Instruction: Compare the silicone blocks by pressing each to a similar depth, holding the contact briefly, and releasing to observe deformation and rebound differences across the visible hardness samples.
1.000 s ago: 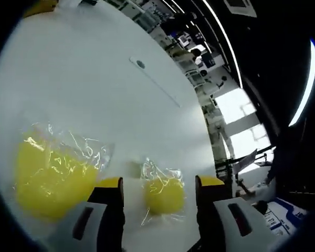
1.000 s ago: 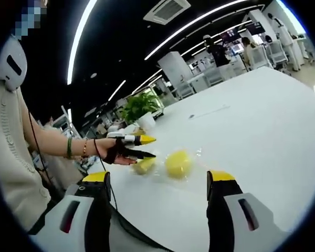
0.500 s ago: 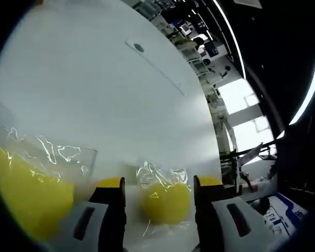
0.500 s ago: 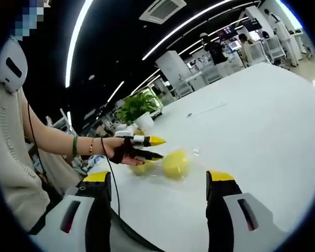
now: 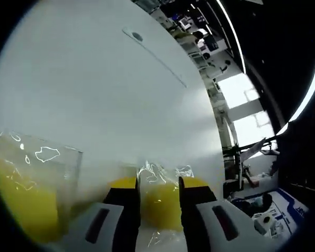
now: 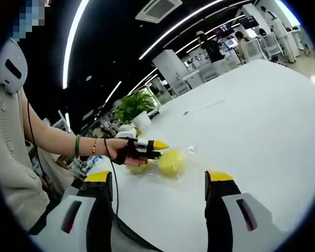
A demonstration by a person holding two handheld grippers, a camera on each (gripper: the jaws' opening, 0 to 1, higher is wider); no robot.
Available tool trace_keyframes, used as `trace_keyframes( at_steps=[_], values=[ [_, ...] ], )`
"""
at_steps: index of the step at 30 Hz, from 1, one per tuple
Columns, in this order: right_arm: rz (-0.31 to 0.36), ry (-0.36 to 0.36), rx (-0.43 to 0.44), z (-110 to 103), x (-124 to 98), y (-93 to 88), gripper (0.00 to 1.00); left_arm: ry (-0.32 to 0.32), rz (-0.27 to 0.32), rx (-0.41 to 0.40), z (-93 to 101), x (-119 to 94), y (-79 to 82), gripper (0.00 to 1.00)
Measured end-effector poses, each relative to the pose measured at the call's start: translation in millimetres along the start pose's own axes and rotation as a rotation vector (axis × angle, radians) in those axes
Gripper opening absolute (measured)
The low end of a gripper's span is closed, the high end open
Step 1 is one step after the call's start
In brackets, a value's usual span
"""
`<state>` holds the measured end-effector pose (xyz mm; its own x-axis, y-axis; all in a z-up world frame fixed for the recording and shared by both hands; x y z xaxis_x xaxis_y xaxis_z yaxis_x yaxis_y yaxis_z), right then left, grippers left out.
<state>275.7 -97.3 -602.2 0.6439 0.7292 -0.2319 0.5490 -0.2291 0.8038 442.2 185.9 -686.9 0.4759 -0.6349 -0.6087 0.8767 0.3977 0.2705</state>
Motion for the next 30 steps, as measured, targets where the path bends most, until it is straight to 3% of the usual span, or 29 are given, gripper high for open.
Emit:
trace_keyframes(
  at_steps=[4, 8, 9, 12, 18, 22, 30],
  values=[
    [0.003, -0.005, 0.007, 2.3, -2.4, -0.4, 0.65, 0.002, 0.017, -0.013, -0.1, 2.0, 1.0, 0.19],
    [-0.005, -0.011, 0.011, 4.3, -4.2, -2.4, 0.64, -0.001, 0.028, 0.016, 1.1, 4.0, 2.1, 0.09],
    [-0.006, -0.012, 0.013, 4.8, -4.6, -3.0, 0.64, -0.007, 0.026, 0.021, 2.1, 4.0, 2.0, 0.03],
    [-0.008, -0.017, 0.021, 5.6, -4.5, -3.4, 0.62, -0.002, 0.023, 0.076, 5.0, 4.2, 2.1, 0.0],
    [0.008, -0.011, -0.031, 4.2, -4.8, 0.0, 0.63, -0.016, 0.028, 0.083, 4.1, 3.5, 1.3, 0.0],
    [0.024, -0.001, -0.044, 2.3, -4.9, 4.5, 0.68, -0.019, 0.02, 0.15, 7.1, 2.1, 1.4, 0.0],
    [0.026, 0.002, -0.08, -2.0, -5.4, 13.4, 0.67, -0.015, 0.043, 0.28, 24.7, -5.1, -0.7, 0.0]
  ],
)
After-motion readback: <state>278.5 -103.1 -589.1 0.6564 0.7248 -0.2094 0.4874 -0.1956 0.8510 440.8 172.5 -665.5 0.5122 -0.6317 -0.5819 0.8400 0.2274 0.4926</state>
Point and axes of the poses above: the point that each gripper's makers call its tool centre point, and the gripper's own axes: x roughly forward along the fingers, z roughly to its right, y roughly out of its top, the point moved 8 cm from there along -x, roughly backward along the fingers, and after that the axes turned 2 degrees about -x, right-handed, at the moved point
